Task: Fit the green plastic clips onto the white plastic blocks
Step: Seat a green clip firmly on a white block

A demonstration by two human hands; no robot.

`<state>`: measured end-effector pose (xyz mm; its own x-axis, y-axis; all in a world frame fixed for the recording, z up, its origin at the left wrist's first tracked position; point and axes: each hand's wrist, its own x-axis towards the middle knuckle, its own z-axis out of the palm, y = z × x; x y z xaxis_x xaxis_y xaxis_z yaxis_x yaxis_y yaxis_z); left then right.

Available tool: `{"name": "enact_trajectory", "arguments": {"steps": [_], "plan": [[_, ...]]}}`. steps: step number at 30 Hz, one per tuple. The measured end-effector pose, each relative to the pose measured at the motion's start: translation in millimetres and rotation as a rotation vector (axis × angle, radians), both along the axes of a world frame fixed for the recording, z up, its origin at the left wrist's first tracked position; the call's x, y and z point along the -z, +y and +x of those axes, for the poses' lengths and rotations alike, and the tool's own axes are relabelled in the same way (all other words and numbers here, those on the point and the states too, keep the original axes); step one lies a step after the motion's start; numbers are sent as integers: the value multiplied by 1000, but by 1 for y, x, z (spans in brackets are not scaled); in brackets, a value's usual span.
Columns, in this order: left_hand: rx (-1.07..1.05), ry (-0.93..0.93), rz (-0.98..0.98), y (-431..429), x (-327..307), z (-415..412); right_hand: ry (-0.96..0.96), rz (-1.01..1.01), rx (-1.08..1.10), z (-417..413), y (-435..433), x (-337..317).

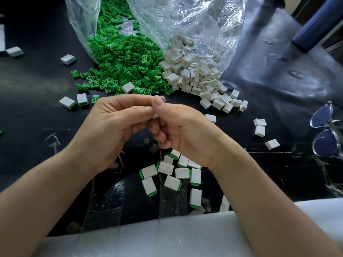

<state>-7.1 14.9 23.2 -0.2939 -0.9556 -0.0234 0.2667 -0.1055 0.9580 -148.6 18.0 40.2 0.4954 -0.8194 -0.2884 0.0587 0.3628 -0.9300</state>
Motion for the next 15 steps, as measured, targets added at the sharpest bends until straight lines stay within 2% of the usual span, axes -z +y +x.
{"name": "enact_trajectory", "arguments": {"steps": [11,15], "plan": [[22,6,-8,2,-2,0,9,-28,-45,-1,0,1],[30,-14,-5,1,-1,1,149,-118,-27,-2,0,2]]}}
